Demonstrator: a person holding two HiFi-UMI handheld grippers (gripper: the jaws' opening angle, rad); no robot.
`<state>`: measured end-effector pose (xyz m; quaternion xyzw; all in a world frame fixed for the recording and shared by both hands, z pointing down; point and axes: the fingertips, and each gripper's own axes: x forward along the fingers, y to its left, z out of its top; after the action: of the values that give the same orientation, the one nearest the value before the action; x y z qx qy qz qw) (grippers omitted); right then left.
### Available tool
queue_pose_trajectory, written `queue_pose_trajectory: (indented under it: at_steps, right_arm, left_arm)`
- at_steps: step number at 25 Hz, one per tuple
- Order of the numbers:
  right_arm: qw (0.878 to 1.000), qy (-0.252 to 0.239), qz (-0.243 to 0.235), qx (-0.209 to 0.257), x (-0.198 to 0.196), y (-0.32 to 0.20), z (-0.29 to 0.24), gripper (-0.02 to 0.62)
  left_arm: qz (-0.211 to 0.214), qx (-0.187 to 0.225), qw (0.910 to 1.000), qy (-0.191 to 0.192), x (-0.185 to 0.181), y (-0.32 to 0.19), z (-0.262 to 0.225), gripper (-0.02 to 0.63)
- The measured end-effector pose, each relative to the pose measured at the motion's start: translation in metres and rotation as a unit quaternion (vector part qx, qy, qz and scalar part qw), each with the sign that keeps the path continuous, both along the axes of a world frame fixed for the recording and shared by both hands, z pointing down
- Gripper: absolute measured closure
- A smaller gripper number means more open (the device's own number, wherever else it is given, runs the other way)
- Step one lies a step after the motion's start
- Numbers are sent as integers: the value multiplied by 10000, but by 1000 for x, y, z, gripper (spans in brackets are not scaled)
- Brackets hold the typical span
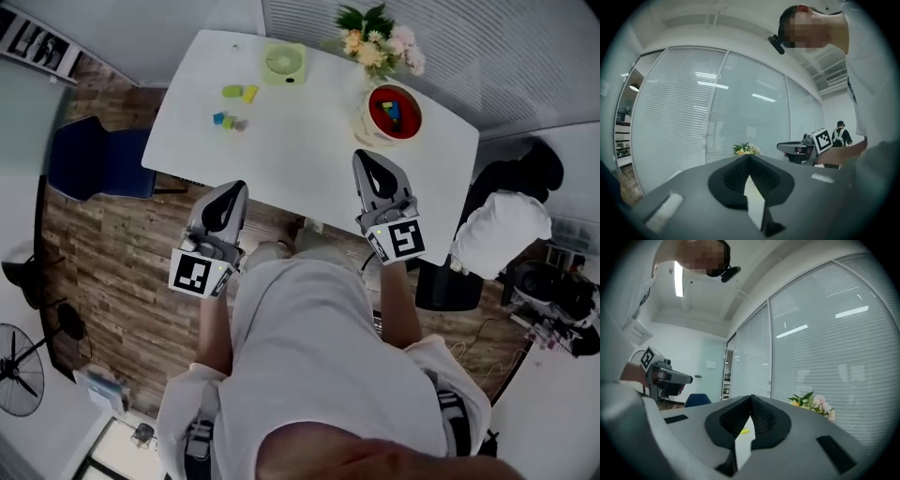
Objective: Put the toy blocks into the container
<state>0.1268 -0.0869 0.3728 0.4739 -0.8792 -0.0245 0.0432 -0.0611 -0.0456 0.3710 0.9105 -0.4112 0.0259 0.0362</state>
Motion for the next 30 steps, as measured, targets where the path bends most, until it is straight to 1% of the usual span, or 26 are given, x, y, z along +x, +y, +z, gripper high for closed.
queue_pose_trajectory:
  at_steps: [3,6,8,10,12,13,15,18,20,21,22,25,27,30]
  right_arm:
    - [9981,377,-484,-97,-25,-36,26,595]
    - [9915,697,-1020,-402,-64,-62,58,591]
    - [9848,946,-1343,-570,-93,-81,84,549]
    - [9747,1269,-1646,-824,-122,-97,119,478]
    - [9607,1631,-1914,-1172,-153,-113,160,426]
    - [9522,1813,-2044,-1365,-169,-120,181,373]
    - [9322,2182,-2318,-1723,-198,-132,224,314]
    - [8957,2733,-2735,-2196,-234,-144,284,284]
    - [8705,3057,-2916,-2524,-250,-148,322,278]
    - [8603,3167,-2958,-2687,-255,-151,339,278]
    - [8525,3228,-2972,-2842,-259,-153,353,279]
    - [8385,3223,-2979,-3229,-265,-158,383,290]
    - [8308,3290,-3005,-3335,-269,-159,391,296]
    - [8284,3352,-3039,-3302,-275,-161,396,311]
  left_arm:
    - [-328,-86,9994,-58,-10,-16,5,607]
    - [-598,-194,9980,-86,-25,-24,12,607]
    - [-677,-264,9973,-62,-35,-31,18,607]
    - [-710,-316,9970,8,-45,-37,24,607]
    - [-714,-340,9968,94,-58,-43,27,607]
    - [-703,-340,9969,123,-65,-45,28,607]
    - [-681,-330,9970,151,-79,-47,27,607]
    - [-764,-309,9964,194,-101,-48,26,607]
    - [-871,-301,9954,255,-114,-46,26,607]
    - [-922,-292,9949,281,-119,-44,26,607]
    - [-969,-278,9944,305,-124,-42,26,607]
    - [-1090,-339,9929,321,-137,-33,28,607]
    - [-1194,-402,9915,314,-147,-29,31,607]
    - [-1341,-468,9895,287,-159,-24,36,607]
